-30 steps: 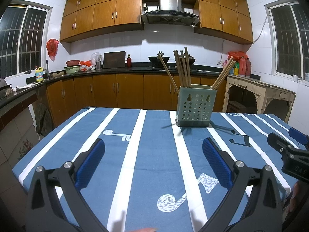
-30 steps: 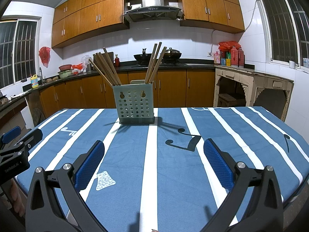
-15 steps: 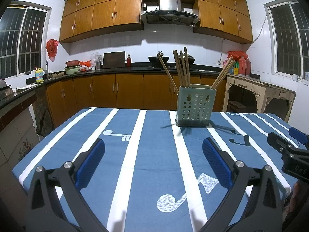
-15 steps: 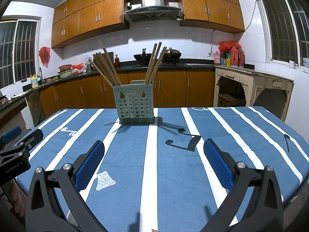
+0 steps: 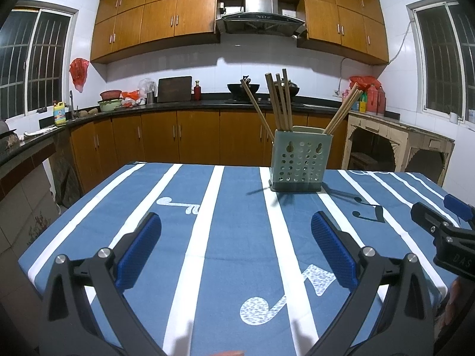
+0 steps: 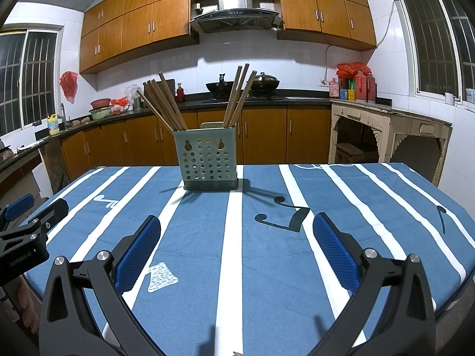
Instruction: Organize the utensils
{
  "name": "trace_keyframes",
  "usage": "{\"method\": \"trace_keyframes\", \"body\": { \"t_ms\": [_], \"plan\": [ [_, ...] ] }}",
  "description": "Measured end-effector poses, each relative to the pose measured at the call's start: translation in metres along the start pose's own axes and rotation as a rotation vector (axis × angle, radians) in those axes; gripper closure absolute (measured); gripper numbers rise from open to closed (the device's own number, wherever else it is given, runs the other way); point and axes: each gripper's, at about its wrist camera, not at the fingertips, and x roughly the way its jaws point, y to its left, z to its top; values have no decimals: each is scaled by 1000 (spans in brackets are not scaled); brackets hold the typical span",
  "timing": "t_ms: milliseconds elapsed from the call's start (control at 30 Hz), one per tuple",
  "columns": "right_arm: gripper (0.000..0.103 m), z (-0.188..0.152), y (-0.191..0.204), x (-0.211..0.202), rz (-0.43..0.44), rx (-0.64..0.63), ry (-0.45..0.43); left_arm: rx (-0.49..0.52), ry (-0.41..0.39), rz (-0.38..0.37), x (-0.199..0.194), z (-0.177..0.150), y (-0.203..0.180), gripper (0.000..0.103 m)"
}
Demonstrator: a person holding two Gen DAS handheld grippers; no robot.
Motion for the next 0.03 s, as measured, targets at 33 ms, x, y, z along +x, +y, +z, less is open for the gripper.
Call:
{"method": "trace_keyframes", "body": {
  "t_ms": [33],
  "plan": [
    [2,0,0,0,0,0,0,0,0,0,0,0,0,4]
  ]
}}
